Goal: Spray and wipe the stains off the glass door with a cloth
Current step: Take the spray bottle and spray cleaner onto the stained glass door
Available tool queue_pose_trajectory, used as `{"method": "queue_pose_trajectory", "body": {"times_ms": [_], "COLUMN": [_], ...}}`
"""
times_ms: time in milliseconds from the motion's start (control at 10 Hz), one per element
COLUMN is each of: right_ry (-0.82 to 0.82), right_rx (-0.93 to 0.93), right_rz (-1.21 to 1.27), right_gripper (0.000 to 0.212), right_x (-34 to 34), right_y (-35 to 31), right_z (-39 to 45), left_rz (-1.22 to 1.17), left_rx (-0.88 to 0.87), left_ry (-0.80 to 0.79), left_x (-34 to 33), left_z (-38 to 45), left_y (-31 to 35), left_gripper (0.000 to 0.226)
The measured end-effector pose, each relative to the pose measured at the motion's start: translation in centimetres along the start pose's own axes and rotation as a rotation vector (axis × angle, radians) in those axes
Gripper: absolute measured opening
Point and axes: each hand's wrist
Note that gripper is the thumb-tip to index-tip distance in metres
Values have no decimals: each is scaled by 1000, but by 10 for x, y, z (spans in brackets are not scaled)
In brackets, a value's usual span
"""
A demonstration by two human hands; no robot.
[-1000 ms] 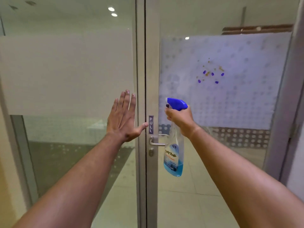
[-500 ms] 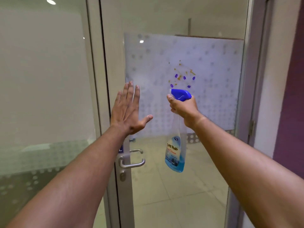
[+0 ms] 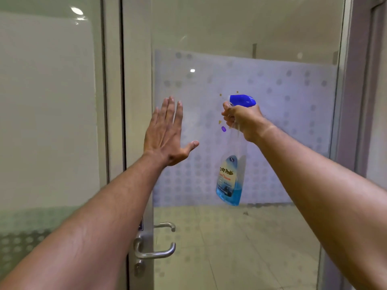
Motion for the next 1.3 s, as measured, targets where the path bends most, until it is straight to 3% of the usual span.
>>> {"method": "queue_pose_trajectory", "body": {"times_ms": [100, 200, 400, 600, 1000, 1300], "right_ry": [-57, -109, -21, 39, 121, 106], "right_rx": [-2, 10, 21, -8, 12, 12], "right_rz": [-8, -28, 30, -2, -77, -80], "right_gripper": [8, 19, 37, 32, 45, 37], "right_x": [-5, -11, -17, -24, -47, -36], "right_y": [-6, -6, -6, -20, -28, -29], "right_z": [15, 29, 41, 52, 66, 72], "left_rz": [9, 4, -20, -33, -62, -60], "left_rx": [8, 13, 10, -7, -12, -14], "left_ry": [12, 30, 60, 77, 91, 96], "left_x": [-3, -9, -19, -27, -37, -40], "left_z": [16, 34, 52, 61, 69, 72], "left_y": [0, 0, -5, -11, -17, -14], "left_gripper": [109, 109, 107, 107, 108, 108]}}
Point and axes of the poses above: each hand's wrist, its own z-axis towards the middle knuckle, its own x-axis out of the back of the hand, y = z × x, and after that the axes turned 2 degrees about -y, right-handed
